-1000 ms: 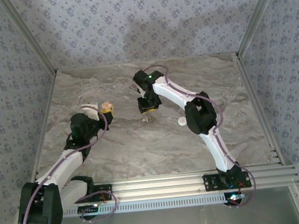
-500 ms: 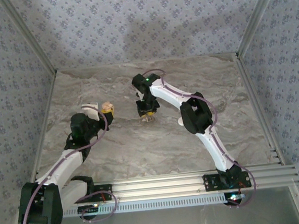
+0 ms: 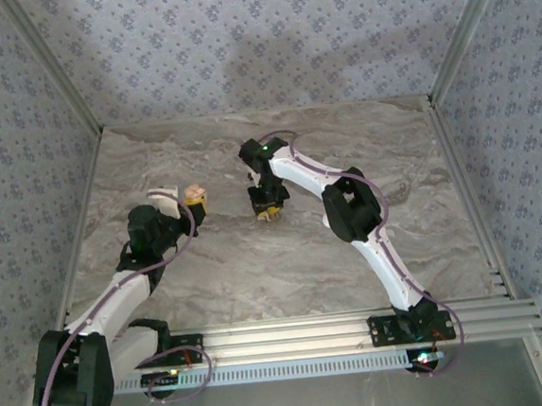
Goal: Insert the wireless bluetooth earbuds into the charging case
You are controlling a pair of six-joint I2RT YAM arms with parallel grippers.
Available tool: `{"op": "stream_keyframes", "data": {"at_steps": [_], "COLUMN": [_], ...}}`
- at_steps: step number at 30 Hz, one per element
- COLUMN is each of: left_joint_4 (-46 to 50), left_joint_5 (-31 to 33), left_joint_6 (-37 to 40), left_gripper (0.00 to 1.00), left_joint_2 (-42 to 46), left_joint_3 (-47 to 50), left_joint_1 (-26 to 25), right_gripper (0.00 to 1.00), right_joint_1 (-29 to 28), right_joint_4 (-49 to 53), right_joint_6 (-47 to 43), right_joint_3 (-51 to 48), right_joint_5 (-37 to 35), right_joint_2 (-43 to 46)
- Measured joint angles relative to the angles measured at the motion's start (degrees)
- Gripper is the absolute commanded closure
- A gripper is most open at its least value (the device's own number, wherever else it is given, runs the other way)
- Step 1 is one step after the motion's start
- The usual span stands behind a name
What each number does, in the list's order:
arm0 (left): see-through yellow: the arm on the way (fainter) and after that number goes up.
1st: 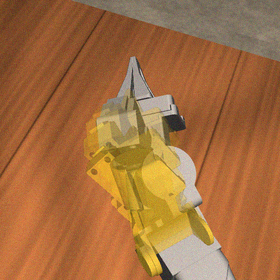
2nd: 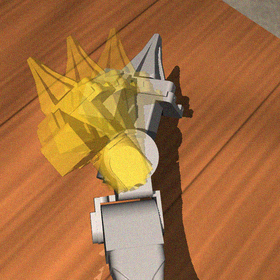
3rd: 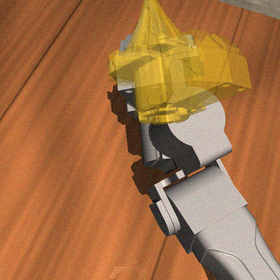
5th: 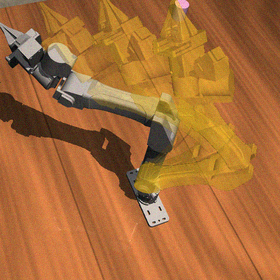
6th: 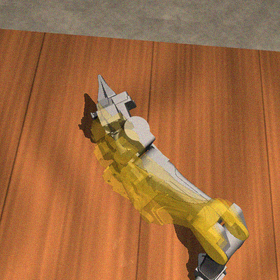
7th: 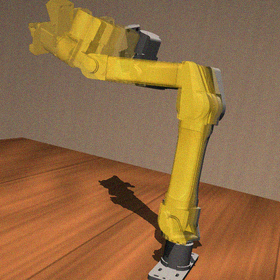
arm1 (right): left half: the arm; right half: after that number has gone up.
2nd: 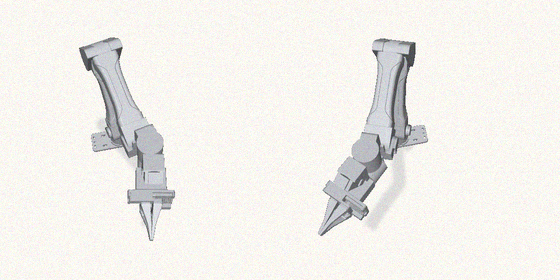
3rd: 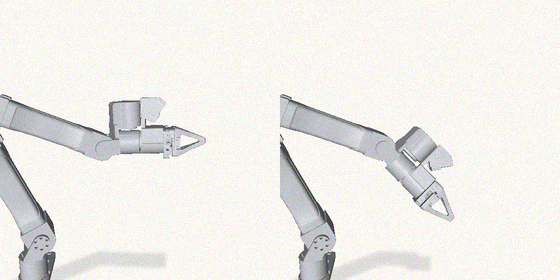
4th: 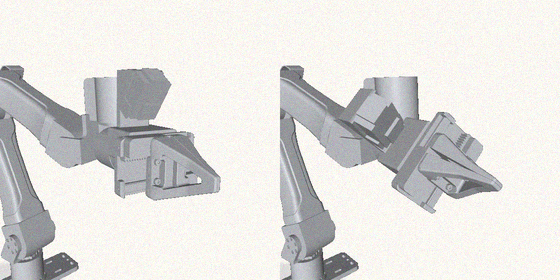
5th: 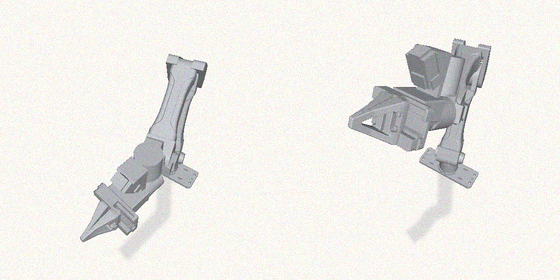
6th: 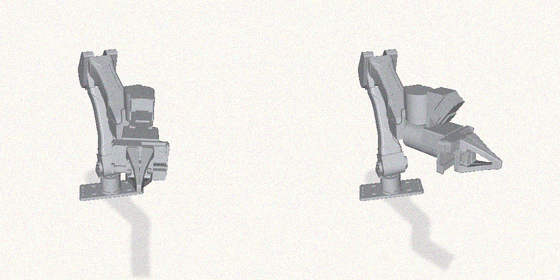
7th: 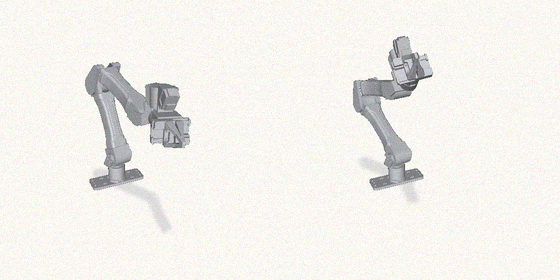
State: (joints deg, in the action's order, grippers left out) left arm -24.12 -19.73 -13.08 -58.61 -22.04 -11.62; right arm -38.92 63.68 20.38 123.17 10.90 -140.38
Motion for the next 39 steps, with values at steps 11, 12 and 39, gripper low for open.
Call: {"op": "stream_keyframes", "data": {"at_steps": [11, 12, 39], "left_joint_4": [0.1, 0.0, -23.5], "left_joint_5": [-0.7, -0.9, -9.0], "left_joint_6": [0.6, 0.6, 7.2], "left_gripper": [0.82, 0.82, 0.83], "left_joint_2": [0.0, -0.1, -24.8], "left_joint_3": [0.0, 0.0, -7.0], "left_joint_1": [0.0, 0.0, -20.9], "right_gripper": [0.8, 0.8, 0.81], "right_joint_1": [0.0, 0.0, 6.1], "right_joint_4": [-4.4, -5.7, -53.3], "right_joint_6": [0.0, 0.1, 5.0], "right_joint_3": [-4.7, -6.2, -62.1], "right_joint_5": [-0.6, -0.6, 3.5], "right_joint_2": [2.7, 3.6, 59.8]}}
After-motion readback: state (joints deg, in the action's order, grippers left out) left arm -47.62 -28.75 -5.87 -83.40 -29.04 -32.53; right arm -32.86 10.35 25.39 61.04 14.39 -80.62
